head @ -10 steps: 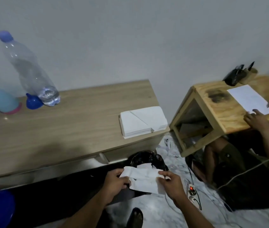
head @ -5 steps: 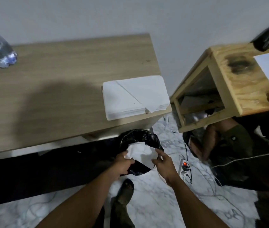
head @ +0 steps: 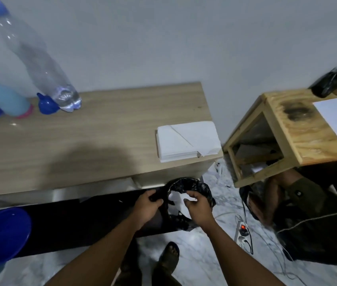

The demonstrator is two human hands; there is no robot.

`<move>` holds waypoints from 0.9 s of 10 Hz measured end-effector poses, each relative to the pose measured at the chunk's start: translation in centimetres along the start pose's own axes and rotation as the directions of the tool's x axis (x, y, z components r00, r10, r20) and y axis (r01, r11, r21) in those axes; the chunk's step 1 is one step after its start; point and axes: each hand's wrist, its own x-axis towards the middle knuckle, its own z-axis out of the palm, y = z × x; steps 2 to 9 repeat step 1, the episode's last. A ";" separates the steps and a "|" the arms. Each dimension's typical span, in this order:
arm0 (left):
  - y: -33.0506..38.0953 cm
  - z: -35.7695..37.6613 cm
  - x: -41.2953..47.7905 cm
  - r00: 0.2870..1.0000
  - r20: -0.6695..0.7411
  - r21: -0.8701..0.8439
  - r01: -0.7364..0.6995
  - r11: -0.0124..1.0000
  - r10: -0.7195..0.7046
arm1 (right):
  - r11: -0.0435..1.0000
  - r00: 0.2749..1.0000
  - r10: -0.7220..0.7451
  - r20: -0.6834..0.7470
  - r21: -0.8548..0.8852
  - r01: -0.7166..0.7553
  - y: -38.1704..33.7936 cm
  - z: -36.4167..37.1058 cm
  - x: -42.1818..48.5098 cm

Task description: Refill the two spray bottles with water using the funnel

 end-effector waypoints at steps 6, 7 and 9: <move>-1.3 -3.6 -2.5 0.995 -0.003 0.017 -0.099 0.995 0.099 | 0.998 0.998 -0.059 0.034 0.039 0.058 -1.5 1.5 -3.5; -1.3 -3.6 -2.5 0.995 -0.003 0.017 -0.099 0.995 0.099 | 0.998 0.998 -0.059 0.034 0.039 0.058 -1.5 1.5 -3.5; -1.3 -3.6 -2.5 0.995 -0.003 0.017 -0.099 0.995 0.099 | 0.998 0.998 -0.059 0.034 0.039 0.058 -1.5 1.5 -3.5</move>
